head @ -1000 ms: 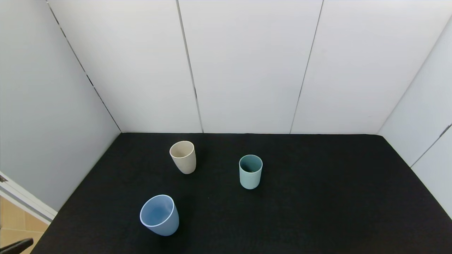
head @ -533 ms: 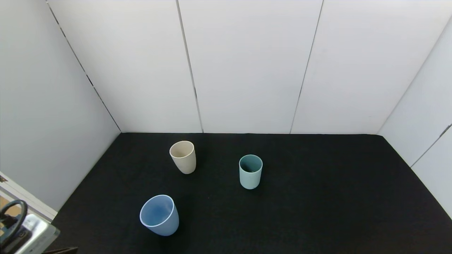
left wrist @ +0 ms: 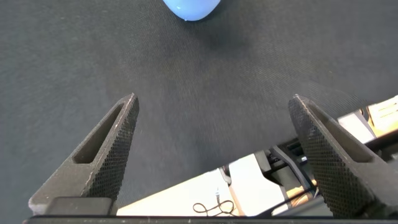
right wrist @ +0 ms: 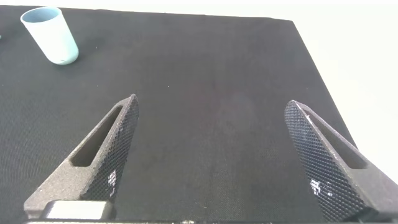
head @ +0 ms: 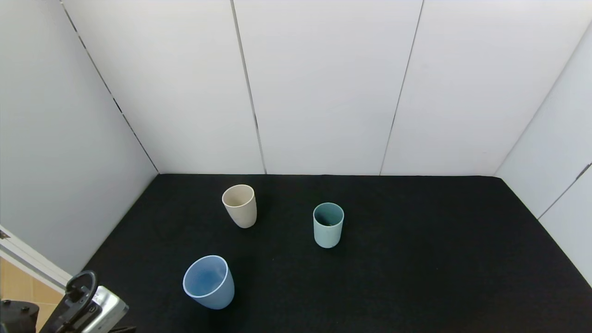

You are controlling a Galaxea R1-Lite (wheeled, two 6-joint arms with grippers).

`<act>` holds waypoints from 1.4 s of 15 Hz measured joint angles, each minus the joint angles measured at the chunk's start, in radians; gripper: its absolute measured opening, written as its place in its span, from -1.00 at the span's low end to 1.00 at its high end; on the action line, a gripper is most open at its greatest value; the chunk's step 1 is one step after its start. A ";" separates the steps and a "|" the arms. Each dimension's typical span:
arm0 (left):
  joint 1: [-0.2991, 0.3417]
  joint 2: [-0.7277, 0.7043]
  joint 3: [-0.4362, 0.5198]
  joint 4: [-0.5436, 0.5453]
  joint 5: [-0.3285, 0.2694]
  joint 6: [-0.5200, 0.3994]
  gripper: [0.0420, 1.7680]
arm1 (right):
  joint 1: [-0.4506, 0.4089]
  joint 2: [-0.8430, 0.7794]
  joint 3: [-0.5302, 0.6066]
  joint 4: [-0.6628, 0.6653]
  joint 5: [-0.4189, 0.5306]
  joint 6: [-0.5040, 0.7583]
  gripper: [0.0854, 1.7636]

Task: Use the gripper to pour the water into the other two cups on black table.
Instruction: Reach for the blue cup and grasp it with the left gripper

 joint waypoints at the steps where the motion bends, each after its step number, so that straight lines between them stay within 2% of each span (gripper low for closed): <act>1: -0.001 0.037 0.017 -0.053 0.000 -0.003 0.94 | 0.000 0.000 0.000 0.000 0.000 0.000 0.94; 9: -0.010 0.313 0.122 -0.461 0.000 -0.011 0.94 | -0.001 0.000 0.000 0.000 0.000 0.000 0.94; 17: -0.011 0.447 0.120 -0.632 -0.013 -0.024 0.94 | 0.000 0.000 0.000 0.000 0.000 0.000 0.94; 21: -0.011 0.552 0.121 -0.808 -0.012 -0.025 0.94 | 0.000 0.000 0.000 0.000 0.000 0.000 0.94</act>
